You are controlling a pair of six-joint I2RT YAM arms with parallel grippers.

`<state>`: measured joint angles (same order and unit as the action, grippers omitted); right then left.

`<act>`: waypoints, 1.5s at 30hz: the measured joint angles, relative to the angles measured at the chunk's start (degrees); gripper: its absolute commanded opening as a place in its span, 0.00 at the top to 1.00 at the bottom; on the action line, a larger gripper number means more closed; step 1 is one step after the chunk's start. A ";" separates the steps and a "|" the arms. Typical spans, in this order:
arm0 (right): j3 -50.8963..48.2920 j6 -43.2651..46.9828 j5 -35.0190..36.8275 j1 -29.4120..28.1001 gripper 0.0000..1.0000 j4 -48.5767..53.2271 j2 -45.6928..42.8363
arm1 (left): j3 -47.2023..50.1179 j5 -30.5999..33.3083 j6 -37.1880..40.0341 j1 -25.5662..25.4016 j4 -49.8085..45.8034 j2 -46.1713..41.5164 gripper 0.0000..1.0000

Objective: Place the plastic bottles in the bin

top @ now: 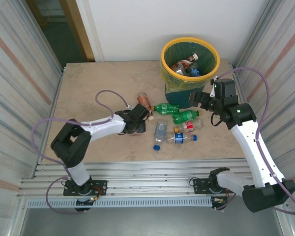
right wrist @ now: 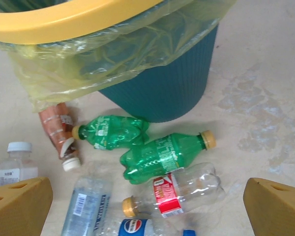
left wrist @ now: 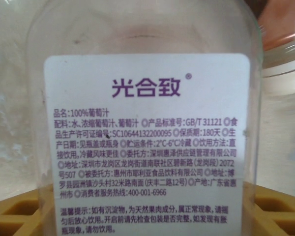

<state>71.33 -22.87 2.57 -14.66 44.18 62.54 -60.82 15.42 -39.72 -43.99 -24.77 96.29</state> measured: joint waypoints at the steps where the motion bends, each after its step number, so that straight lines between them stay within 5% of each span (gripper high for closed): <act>1: 0.00 -0.39 -1.05 0.00 0.02 -0.44 0.00 | 0.85 0.28 0.96 0.00 1.09 -2.32 0.45; 10: 0.00 -3.69 -14.05 -0.52 0.00 -7.06 0.87 | 10.95 1.16 11.43 -0.02 13.55 -20.35 0.45; 18: 0.50 -5.64 -23.41 -7.98 0.00 -13.79 6.38 | 19.23 -1.75 19.71 -0.44 25.70 -30.42 0.45; 36: 7.80 -5.62 -29.35 -23.52 0.09 -20.26 20.98 | 23.12 -11.08 25.00 -1.14 38.86 -35.95 0.44; 45: 9.60 -5.46 -31.19 -25.24 0.38 -22.05 24.85 | 23.15 -12.50 25.18 -1.14 39.89 -35.98 0.43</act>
<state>80.93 -28.34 -28.62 -39.90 22.13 87.39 -37.67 2.92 -14.55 -45.12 15.11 60.31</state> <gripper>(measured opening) 0.677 0.663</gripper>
